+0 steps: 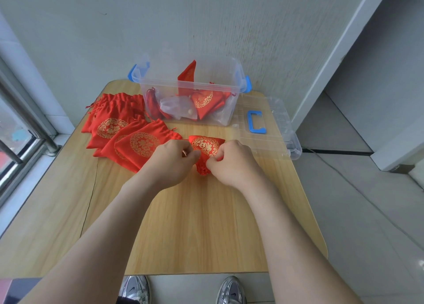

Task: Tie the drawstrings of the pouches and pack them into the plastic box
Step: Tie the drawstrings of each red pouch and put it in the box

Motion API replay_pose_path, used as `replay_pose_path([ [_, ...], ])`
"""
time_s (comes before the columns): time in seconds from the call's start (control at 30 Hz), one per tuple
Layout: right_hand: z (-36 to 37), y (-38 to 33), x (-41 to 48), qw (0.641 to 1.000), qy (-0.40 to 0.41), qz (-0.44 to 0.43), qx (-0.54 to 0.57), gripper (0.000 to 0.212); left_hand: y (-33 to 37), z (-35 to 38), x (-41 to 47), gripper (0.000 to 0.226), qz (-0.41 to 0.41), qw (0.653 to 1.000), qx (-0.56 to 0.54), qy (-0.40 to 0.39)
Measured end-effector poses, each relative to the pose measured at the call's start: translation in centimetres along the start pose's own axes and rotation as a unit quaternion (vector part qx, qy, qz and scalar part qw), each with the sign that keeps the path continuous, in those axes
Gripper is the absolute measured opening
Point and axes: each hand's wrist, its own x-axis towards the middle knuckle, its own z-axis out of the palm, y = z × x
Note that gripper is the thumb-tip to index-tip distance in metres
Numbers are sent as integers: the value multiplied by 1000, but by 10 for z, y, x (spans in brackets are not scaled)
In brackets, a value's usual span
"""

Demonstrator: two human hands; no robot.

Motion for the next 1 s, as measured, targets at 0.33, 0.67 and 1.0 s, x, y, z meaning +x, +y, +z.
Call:
replay_pose_path([
  [0.33, -5, -3, 0, 997, -56, 11, 48, 25, 11, -6, 0, 32, -61, 967, -248, -21],
  [0.67, -1, 4, 4, 998, -53, -8, 36, 7, 12, -3, 1, 31, -116, 953, -272, -63],
  [1.0, 5, -1, 9, 981, -65, -18, 179, 23, 12, 1, 0, 36, -95, 971, -207, -77],
])
